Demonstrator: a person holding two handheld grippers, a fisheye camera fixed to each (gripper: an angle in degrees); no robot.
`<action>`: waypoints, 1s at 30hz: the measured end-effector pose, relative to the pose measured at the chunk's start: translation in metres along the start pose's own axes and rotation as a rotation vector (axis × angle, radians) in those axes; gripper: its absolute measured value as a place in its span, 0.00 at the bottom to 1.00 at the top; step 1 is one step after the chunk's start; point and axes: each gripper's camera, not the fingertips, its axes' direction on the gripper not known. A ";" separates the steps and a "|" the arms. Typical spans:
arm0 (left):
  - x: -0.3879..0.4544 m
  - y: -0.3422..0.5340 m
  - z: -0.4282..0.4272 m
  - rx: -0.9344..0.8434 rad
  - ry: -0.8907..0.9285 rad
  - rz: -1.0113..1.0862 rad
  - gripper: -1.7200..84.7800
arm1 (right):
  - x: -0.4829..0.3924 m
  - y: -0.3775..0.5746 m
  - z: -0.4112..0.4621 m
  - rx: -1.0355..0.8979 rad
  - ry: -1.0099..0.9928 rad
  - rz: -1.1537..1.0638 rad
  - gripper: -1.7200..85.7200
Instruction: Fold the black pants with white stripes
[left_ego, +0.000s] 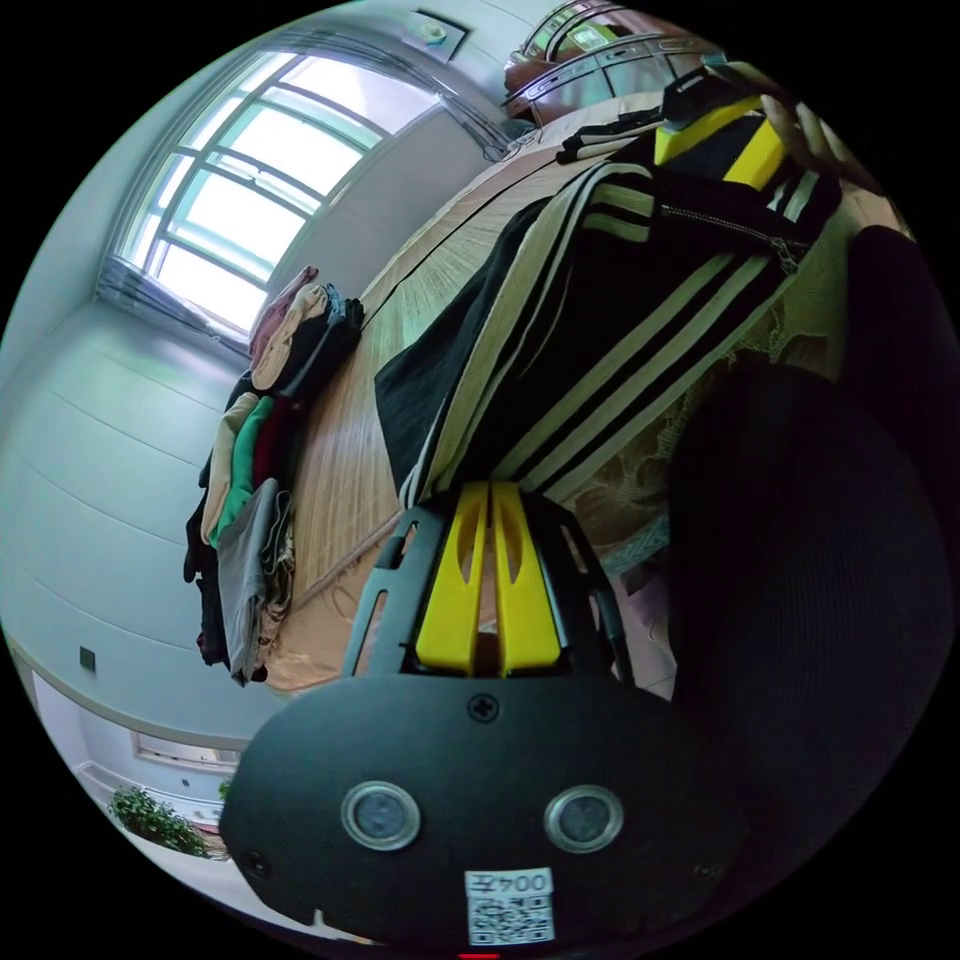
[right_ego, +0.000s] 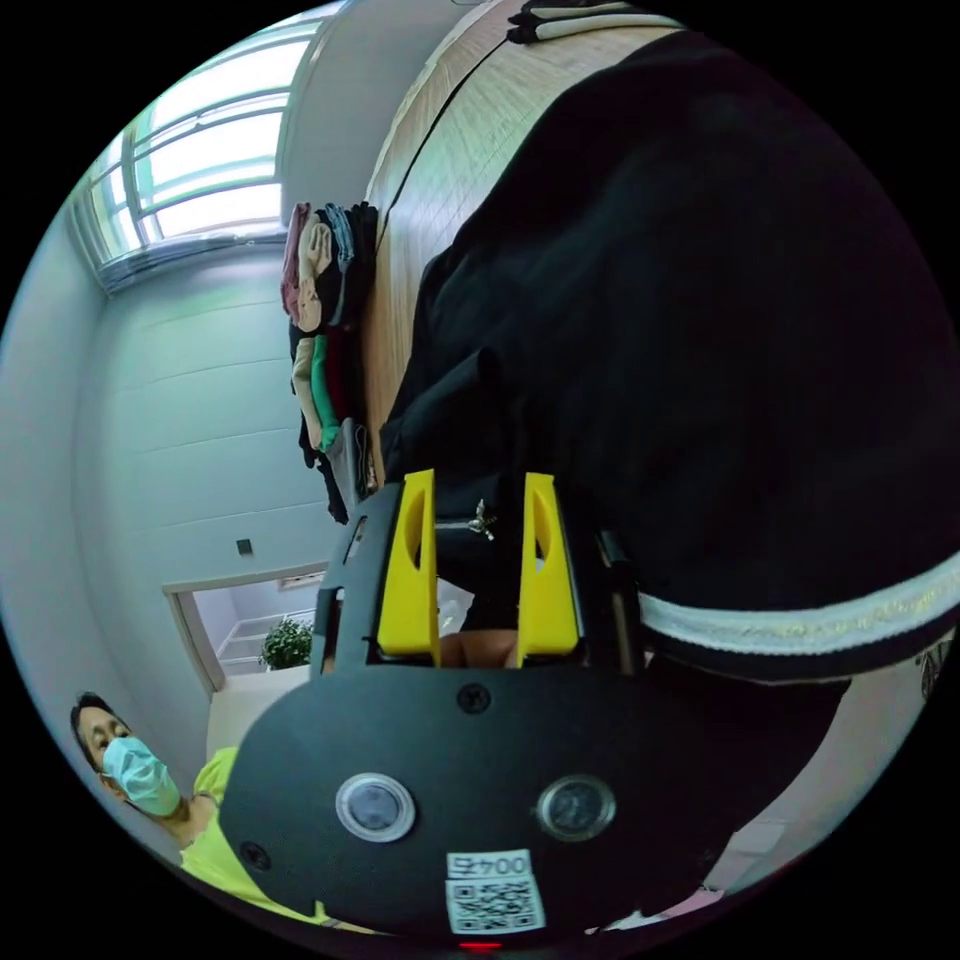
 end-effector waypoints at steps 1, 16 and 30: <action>-0.002 0.001 0.002 0.001 0.004 -0.004 0.03 | -0.001 -0.001 0.003 -0.001 0.005 -0.009 0.11; 0.009 -0.001 0.007 0.017 -0.085 0.145 0.03 | -0.074 -0.030 0.008 0.022 0.559 -0.251 0.08; -0.018 -0.009 -0.009 0.038 -0.003 0.127 0.03 | -0.005 0.048 -0.035 0.175 -0.059 0.160 0.18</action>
